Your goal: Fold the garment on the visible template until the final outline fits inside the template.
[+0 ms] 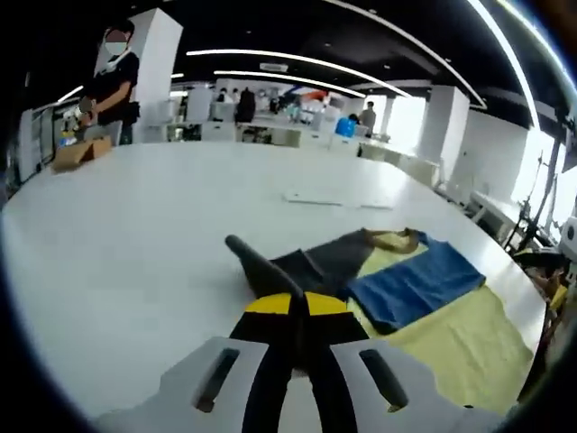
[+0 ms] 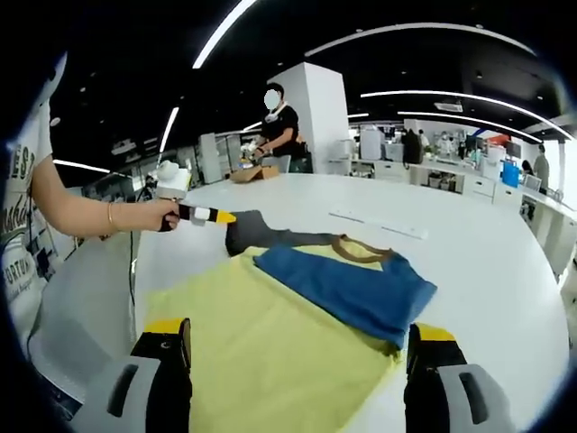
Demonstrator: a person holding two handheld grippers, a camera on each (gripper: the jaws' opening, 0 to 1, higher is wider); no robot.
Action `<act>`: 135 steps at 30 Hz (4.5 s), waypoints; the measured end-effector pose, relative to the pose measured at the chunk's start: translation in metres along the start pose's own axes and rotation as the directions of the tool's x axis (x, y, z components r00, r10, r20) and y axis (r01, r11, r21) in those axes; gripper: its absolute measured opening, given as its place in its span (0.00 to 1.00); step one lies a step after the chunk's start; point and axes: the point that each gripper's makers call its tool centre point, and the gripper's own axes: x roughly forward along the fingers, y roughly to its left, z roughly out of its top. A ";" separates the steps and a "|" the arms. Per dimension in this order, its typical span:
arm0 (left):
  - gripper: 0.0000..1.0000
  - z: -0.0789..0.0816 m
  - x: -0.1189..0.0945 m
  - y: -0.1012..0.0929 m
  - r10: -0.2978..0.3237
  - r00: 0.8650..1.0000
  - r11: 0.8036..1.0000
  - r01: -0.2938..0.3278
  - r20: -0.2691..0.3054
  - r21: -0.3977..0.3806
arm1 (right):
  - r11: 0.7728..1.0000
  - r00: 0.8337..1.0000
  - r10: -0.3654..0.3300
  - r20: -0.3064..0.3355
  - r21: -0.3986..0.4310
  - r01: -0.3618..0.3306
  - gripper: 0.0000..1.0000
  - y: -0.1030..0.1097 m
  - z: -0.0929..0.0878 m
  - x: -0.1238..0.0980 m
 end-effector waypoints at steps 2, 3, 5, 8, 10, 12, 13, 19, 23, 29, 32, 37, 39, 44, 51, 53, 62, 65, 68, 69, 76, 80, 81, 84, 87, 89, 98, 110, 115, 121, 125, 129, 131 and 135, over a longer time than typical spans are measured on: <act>0.00 0.007 0.002 -0.007 -0.016 1.000 1.000 0.016 0.015 0.002 | 1.000 1.000 -0.004 0.002 -0.001 0.004 0.99 -0.001 0.000 -0.001; 0.00 0.011 0.004 -0.014 -0.032 0.999 0.999 0.032 0.023 0.008 | 1.000 1.000 -0.005 0.002 0.000 0.005 0.99 -0.001 0.000 -0.002; 0.00 0.018 0.006 -0.025 -0.058 0.998 0.998 0.057 0.037 0.018 | 1.000 1.000 -0.007 0.001 0.000 0.007 0.99 -0.002 0.000 -0.002; 0.00 0.026 0.011 -0.041 -0.090 0.995 0.996 0.089 0.052 0.018 | 1.000 1.000 -0.010 0.000 0.001 0.010 0.99 -0.002 -0.002 -0.003; 0.00 0.029 0.016 -0.052 -0.116 0.992 0.993 0.115 0.056 0.014 | 1.000 1.000 -0.013 -0.005 0.001 0.013 0.99 -0.002 -0.003 -0.004; 0.00 0.028 0.021 -0.062 -0.136 0.989 0.991 0.135 0.051 0.025 | 1.000 1.000 -0.015 -0.009 0.000 0.015 0.99 -0.002 -0.005 -0.005; 0.00 0.028 0.023 -0.065 -0.139 0.989 0.990 0.138 0.049 0.028 | 1.000 1.000 -0.016 -0.009 0.000 0.016 0.99 -0.002 -0.005 -0.005; 0.00 0.021 0.034 -0.094 -0.175 0.984 0.982 0.173 0.028 0.072 | 1.000 1.000 -0.027 -0.012 0.006 0.027 0.99 -0.003 -0.007 -0.008; 0.00 0.009 0.040 -0.110 -0.199 0.980 0.977 0.198 0.004 0.084 | 0.999 0.999 -0.033 -0.010 0.010 0.033 0.99 -0.004 -0.008 -0.010; 0.00 -0.020 0.048 -0.135 -0.231 0.971 0.962 0.237 -0.059 0.133 | 0.999 0.999 -0.034 -0.004 0.017 0.034 0.99 -0.005 -0.009 -0.011; 0.00 -0.034 0.052 -0.144 -0.257 0.963 0.955 0.266 -0.082 0.134 | 0.999 0.999 -0.037 -0.008 0.019 0.037 0.99 -0.006 -0.010 -0.012; 0.00 -0.062 0.058 -0.148 -0.245 0.956 0.951 0.269 -0.163 0.150 | 0.999 0.999 -0.041 -0.011 0.023 0.041 0.99 -0.006 -0.012 -0.013; 0.00 -0.070 0.059 -0.147 -0.235 0.954 0.949 0.267 -0.186 0.168 | 0.999 0.999 -0.043 -0.011 0.025 0.044 0.99 -0.007 -0.012 -0.014; 0.01 -0.082 0.062 -0.146 -0.225 0.949 0.950 0.263 -0.220 0.166 | 0.999 0.999 -0.047 -0.015 0.026 0.047 0.99 -0.007 -0.014 -0.014; 0.04 -0.087 0.062 -0.149 -0.223 0.945 0.940 0.274 -0.240 0.204 | 0.998 0.999 -0.047 -0.017 0.029 0.048 0.99 -0.007 -0.015 -0.014; 0.06 -0.086 0.062 -0.150 -0.229 0.943 0.938 0.280 -0.242 0.205 | 0.998 0.999 -0.046 -0.016 0.030 0.047 0.99 -0.007 -0.015 -0.015; 0.32 -0.066 0.055 -0.164 -0.278 0.945 0.898 0.319 -0.171 0.304 | 0.998 0.999 -0.046 -0.013 0.037 0.046 0.99 -0.006 -0.015 -0.018; 0.42 -0.055 0.052 -0.161 -0.279 0.948 0.896 0.314 -0.153 0.314 | 0.998 0.999 -0.046 -0.014 0.036 0.047 0.99 -0.006 -0.015 -0.019; 0.53 -0.046 0.049 -0.154 -0.275 0.952 0.902 0.303 -0.133 0.306 | 0.998 0.999 -0.047 -0.012 0.037 0.047 0.99 -0.005 -0.015 -0.019; 0.58 -0.044 0.048 -0.150 -0.268 0.954 0.907 0.296 -0.132 0.299 | 0.998 0.999 -0.047 -0.011 0.037 0.048 0.99 -0.005 -0.014 -0.020; 0.78 -0.031 0.038 -0.125 -0.221 0.970 0.933 0.241 -0.101 0.266 | 0.998 0.999 -0.043 -0.019 0.034 0.043 0.99 -0.003 -0.017 -0.019; 0.77 -0.028 0.034 -0.108 -0.188 0.977 0.939 0.209 -0.100 0.273 | 0.999 0.999 -0.038 -0.021 0.029 0.039 0.99 0.000 -0.017 -0.019; 0.77 -0.027 0.032 -0.104 -0.186 0.978 0.940 0.206 -0.098 0.270 | 0.999 0.999 -0.038 -0.021 0.029 0.039 0.99 0.000 -0.017 -0.019; 0.76 -0.025 0.027 -0.089 -0.158 0.983 0.947 0.178 -0.092 0.268 | 0.999 0.999 -0.038 -0.021 0.026 0.039 0.99 0.000 -0.018 -0.019; 0.75 -0.022 0.023 -0.076 -0.131 0.988 0.953 0.149 -0.085 0.265 | 0.999 0.999 -0.039 -0.024 0.024 0.040 0.99 0.000 -0.019 -0.019; 0.73 -0.020 0.021 -0.064 -0.111 0.991 0.960 0.127 -0.076 0.251 | 0.999 0.999 -0.040 -0.025 0.025 0.040 0.99 0.000 -0.019 -0.019; 0.62 -0.014 0.017 -0.027 -0.050 0.997 0.980 0.059 -0.053 0.190 | 0.999 0.999 -0.043 -0.028 0.028 0.043 0.99 0.001 -0.020 -0.019; 0.44 -0.032 0.021 -0.010 -0.029 0.995 0.988 0.044 -0.101 0.147 | 0.998 0.998 -0.053 -0.043 0.029 0.054 0.99 -0.001 -0.025 -0.019; 0.37 -0.042 0.029 -0.010 -0.042 0.990 0.989 0.061 -0.138 0.135 | 0.998 0.997 -0.052 -0.054 0.030 0.054 0.99 -0.001 -0.027 -0.018; 0.19 -0.057 0.036 -0.014 -0.075 0.975 0.989 0.099 -0.207 0.107 | 0.998 0.996 -0.061 -0.065 0.031 0.063 0.99 -0.004 -0.031 -0.019; 0.10 -0.061 0.037 -0.019 -0.112 0.970 0.989 0.129 -0.215 0.067 | 0.997 0.994 -0.076 -0.083 0.018 0.078 0.98 -0.008 -0.035 -0.021; 0.05 -0.067 0.040 -0.020 -0.121 0.963 0.989 0.138 -0.241 0.054 | 0.997 0.994 -0.074 -0.083 0.022 0.076 0.97 -0.007 -0.035 -0.022; 0.01 -0.069 0.040 -0.021 -0.132 0.959 0.990 0.142 -0.251 0.023 | 0.997 0.994 -0.072 -0.084 0.023 0.074 0.97 -0.007 -0.035 -0.022; 0.00 -0.066 0.038 -0.022 -0.131 0.963 0.991 0.136 -0.236 0.003 | 0.997 0.994 -0.072 -0.085 0.020 0.074 0.98 -0.006 -0.036 -0.022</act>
